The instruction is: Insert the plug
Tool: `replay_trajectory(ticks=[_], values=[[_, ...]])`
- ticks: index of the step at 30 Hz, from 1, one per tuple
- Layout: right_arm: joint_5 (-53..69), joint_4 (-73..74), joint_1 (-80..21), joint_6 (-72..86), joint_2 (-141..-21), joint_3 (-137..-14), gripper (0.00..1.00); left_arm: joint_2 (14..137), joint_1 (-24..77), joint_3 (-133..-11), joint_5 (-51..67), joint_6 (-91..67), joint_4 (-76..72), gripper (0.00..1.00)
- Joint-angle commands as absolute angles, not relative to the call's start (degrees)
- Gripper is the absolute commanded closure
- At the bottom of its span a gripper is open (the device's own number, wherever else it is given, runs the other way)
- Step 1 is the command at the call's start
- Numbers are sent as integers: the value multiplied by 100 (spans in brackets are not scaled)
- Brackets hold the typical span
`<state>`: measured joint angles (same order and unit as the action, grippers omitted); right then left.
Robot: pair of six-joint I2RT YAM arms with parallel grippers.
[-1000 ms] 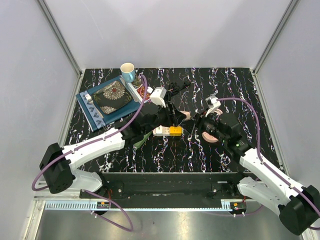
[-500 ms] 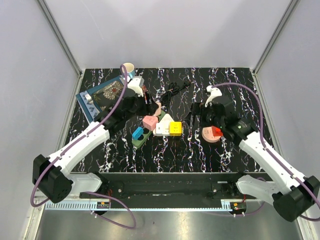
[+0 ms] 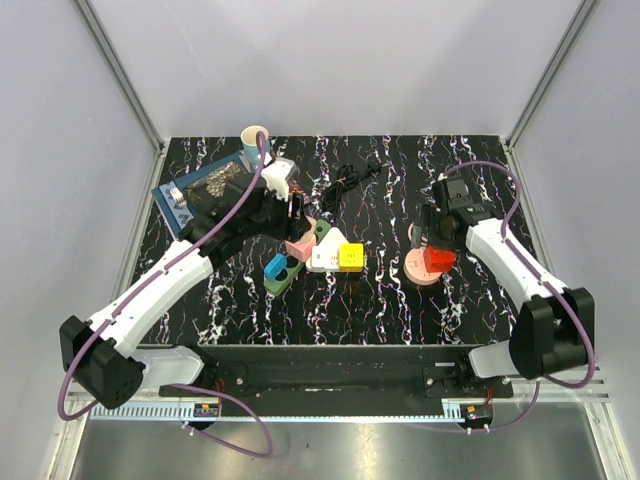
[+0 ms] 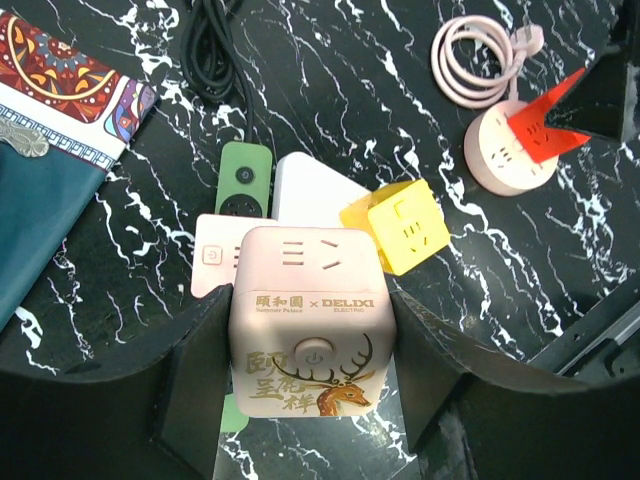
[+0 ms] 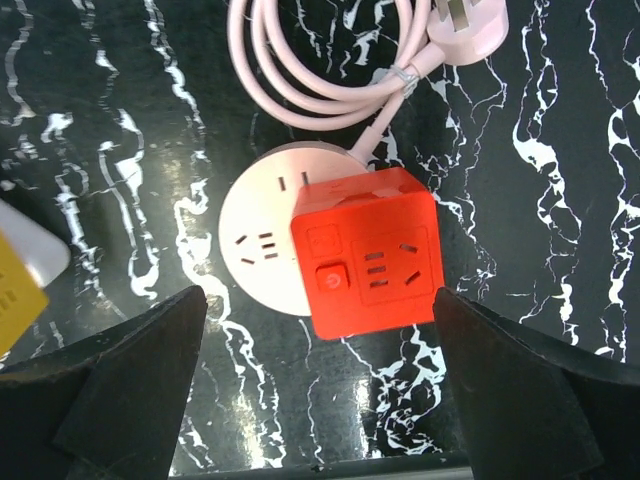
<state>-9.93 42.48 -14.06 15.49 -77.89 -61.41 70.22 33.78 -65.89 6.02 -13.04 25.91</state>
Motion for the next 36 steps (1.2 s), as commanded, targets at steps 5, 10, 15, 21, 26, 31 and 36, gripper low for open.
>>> replay_trajectory(ticks=[5,10,15,21,26,31,36], values=[[-1063,4017,-1099,1169,-8481,-6258,5,6627,3349,-6759,1072,-888,2751,100],[-923,3902,-1055,993,-8543,-6074,16,6557,3349,-6732,1309,-791,2795,100],[-537,3911,-1055,713,-8403,-5994,45,6627,3358,-6785,1616,-695,2804,100],[165,4078,-1116,300,-8122,-5994,62,6802,3436,-6952,2047,-449,2874,100],[546,4306,-1580,27,-8051,-6073,60,7074,3910,-7154,1978,-44,3058,100],[229,4395,-1898,-132,-8148,-6117,53,7408,4482,-7259,1627,193,3067,100],[185,4403,-1969,-36,-7727,-6143,9,7883,4991,-7514,1424,272,3076,100]])
